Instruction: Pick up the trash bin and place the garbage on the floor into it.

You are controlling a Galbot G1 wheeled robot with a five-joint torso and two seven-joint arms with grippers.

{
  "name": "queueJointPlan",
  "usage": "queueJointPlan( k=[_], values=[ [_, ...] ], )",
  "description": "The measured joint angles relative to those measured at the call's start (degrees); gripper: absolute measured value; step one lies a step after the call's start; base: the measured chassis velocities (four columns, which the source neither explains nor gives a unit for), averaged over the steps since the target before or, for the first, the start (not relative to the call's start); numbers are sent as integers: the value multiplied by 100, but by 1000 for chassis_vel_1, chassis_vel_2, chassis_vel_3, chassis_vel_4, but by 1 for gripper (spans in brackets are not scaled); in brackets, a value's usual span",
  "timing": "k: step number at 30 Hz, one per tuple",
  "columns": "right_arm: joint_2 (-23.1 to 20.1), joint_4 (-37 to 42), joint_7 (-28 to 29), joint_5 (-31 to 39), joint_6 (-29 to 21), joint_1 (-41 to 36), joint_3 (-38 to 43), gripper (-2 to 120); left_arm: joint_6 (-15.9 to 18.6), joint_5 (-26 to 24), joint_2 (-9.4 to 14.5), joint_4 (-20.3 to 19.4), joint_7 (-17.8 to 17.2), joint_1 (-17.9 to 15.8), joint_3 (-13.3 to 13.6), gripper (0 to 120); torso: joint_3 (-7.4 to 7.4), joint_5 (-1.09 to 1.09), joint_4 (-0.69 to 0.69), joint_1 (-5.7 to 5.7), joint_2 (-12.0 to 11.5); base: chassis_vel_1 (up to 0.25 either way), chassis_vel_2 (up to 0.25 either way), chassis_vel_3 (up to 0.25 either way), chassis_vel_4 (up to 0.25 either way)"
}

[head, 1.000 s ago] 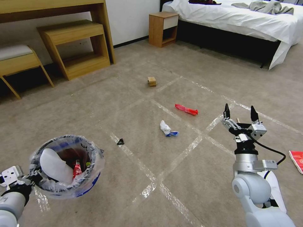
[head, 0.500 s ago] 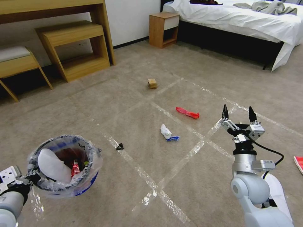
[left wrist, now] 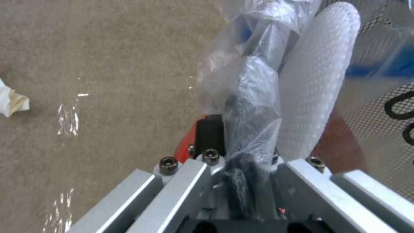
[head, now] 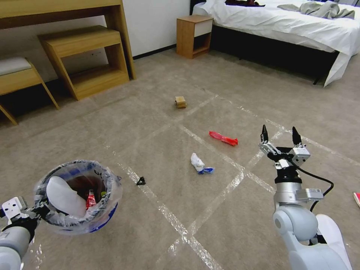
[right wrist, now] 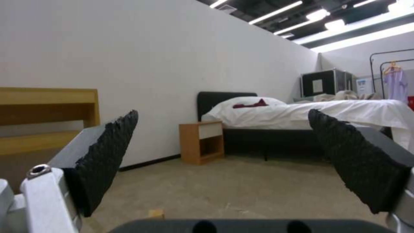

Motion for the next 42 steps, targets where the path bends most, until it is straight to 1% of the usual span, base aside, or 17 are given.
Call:
queueJointPlan(
  k=[9, 20, 28, 42],
  values=[
    [7, -11, 4, -21, -9, 13, -16, 100, 0, 0, 16, -24, -1, 31, -1, 0, 0, 0, 0, 0, 0, -69, 70, 61, -63],
    [27, 5, 12, -27, 21, -56, -15, 100, -1, 9, -18, -78, 0, 82, -1, 0, 0, 0, 0, 0, 0, -67, 71, 70, -68],
    [26, -71, 15, -21, 149, -44, -57, 100, -6, 42, -57, -96, 7, 121, -2, 0, 0, 0, 0, 0, 0, 0, 0, 0, 0],
    [-24, -165, -2, -1, 128, 31, -89, 100, -8, 38, -40, 11, 10, 7, 21, 0, 0, 0, 0, 0, 0, 0, 0, 0, 0]
  ],
)
